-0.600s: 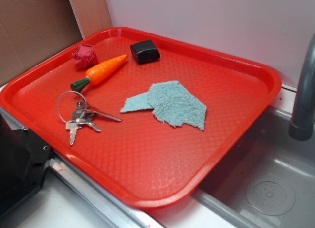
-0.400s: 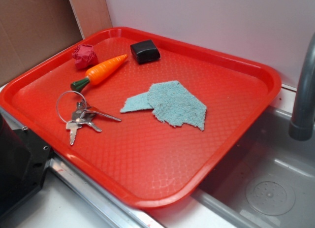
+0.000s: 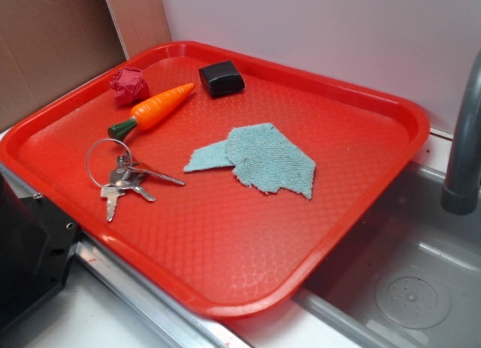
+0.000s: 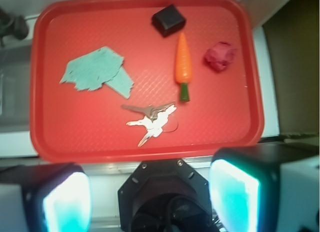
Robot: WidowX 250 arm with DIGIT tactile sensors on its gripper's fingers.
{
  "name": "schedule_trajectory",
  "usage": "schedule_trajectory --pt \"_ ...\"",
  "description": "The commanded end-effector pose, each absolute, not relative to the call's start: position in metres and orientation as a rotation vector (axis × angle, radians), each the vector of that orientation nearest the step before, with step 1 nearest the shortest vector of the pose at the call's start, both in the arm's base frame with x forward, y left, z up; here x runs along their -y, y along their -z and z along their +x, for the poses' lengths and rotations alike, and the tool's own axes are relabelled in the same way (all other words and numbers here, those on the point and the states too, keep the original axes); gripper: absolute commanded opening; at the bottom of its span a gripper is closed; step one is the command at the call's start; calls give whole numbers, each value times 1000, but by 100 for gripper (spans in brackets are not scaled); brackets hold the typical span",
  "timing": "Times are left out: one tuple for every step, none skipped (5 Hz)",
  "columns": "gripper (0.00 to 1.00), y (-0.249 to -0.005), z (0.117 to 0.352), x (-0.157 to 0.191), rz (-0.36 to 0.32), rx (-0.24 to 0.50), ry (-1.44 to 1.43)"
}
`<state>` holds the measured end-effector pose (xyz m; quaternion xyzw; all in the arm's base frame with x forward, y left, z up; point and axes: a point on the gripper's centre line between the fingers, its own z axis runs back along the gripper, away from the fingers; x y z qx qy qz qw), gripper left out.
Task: Grab the carrot.
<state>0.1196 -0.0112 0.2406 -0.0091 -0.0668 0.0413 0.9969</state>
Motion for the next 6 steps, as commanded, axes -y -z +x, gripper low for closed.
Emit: schedule_trajectory --pt "100 -200 159 -16 34 230 -184" --pt "100 -177 175 -26 43 243 -225" --pt "100 -157 185 -38 68 231 -299" --pt "100 -123 210 -51 68 208 -343" --pt "100 -93 235 -60 30 174 -297" --pt "100 -62 249 -68 -19 114 -244"
